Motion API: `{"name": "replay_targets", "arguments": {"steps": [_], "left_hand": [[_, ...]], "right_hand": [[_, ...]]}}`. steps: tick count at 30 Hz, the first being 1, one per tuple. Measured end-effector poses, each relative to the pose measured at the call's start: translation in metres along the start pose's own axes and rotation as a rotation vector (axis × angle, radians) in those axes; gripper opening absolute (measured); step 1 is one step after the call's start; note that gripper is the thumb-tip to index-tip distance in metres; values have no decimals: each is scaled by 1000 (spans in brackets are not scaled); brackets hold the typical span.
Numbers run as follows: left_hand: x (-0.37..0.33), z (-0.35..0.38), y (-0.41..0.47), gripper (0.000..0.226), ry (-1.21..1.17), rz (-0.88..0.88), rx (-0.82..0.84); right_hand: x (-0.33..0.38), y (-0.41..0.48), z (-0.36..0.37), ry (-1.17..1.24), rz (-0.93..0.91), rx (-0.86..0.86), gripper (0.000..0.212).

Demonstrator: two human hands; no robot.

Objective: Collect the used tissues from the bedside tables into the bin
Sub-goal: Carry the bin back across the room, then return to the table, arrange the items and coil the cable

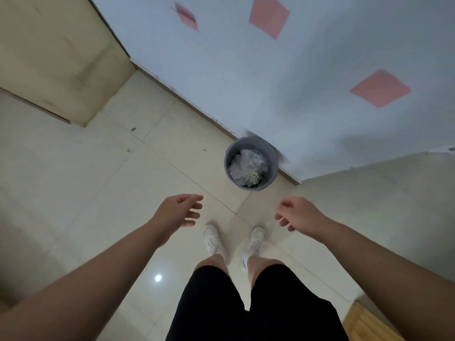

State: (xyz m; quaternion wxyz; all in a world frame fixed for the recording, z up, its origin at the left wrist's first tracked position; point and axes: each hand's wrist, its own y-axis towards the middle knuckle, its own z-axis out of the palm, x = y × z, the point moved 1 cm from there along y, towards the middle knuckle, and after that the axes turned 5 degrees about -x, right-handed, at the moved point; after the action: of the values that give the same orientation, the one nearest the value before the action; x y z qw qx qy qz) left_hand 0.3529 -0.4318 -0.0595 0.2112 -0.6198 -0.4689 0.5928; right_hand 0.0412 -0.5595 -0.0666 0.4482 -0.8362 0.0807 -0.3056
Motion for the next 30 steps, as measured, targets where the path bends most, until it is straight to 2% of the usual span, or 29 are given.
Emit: {"name": "replay_targets", "arguments": {"steps": [6, 11, 17, 20, 24, 30], "left_hand": [[60, -55, -104, 19, -144, 33, -164], [110, -103, -132, 24, -363, 8, -380], [176, -142, -174, 23, -615, -85, -542], [205, -132, -196, 22, -755, -133, -657], [236, -94, -233, 26, -962, -233, -838], [273, 27, -303, 32, -1328, -404, -1125]], "right_hand": [[36, -81, 7, -108, 11, 117, 22], [92, -92, 34, -246, -102, 96, 18], [167, -81, 87, -452, -263, 207, 17], [200, -72, 122, -560, -339, 308, 18], [226, -61, 170, -850, -459, 445, 17], [230, -72, 237, -1261, -649, 640, 18]]}}
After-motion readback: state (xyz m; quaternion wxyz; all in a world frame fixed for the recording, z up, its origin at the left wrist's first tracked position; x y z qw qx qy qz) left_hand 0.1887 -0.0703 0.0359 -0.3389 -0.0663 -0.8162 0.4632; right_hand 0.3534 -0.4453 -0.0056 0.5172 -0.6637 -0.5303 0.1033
